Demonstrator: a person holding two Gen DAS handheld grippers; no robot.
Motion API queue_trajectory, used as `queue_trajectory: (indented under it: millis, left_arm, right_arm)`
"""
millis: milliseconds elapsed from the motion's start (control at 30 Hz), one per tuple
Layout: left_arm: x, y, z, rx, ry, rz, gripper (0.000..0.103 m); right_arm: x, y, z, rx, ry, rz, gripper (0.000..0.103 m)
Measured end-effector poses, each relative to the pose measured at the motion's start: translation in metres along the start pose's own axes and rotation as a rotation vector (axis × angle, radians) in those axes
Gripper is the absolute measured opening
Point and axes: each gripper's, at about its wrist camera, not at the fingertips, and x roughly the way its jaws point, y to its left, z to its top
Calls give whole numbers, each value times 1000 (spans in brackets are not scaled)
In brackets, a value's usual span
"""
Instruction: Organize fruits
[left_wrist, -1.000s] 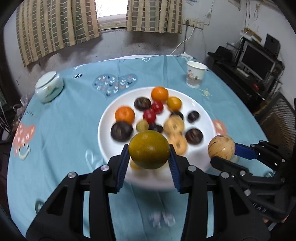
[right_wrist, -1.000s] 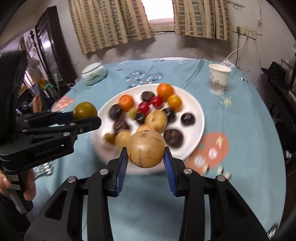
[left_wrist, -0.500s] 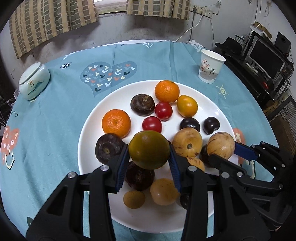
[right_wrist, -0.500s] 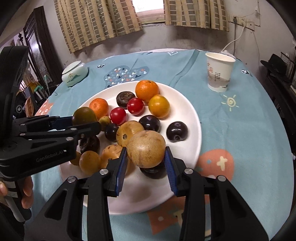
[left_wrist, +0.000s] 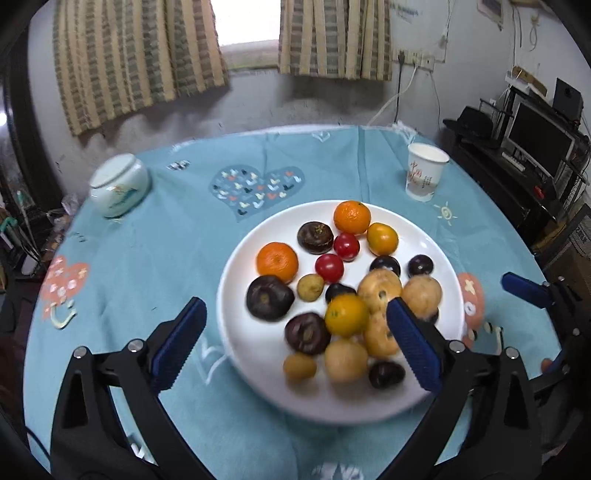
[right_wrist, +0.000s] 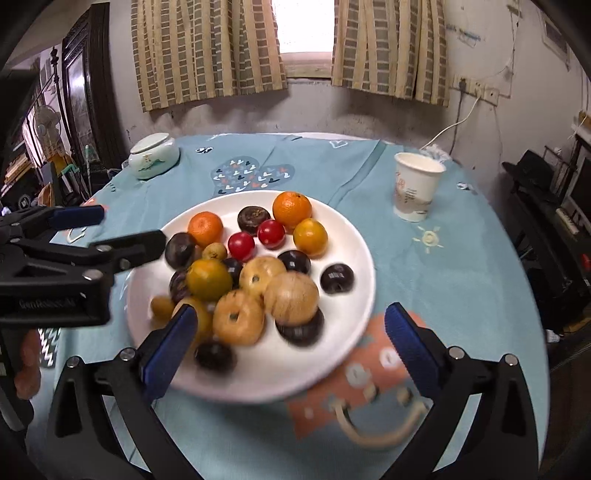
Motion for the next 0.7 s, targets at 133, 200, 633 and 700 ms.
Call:
queue_trajectory:
  millis: [133,200,633,700]
  left_arm:
    - [-46,-1,-38,12,-48,25,101]
    - [-63,-1,-57,10,-50,57,101]
    - [-152,9,-165,-83,-4,52,101]
    - [-158,9,-165,-84,-6,50,101]
  right_arm:
    - [-43,15,-30,-5,15,-10,102]
    - [-59,24,-48,-1,34,-32,102]
    - [-152,55,-129,100,5,-160,102]
    - [-157,56,-130,104,-1,-163,102]
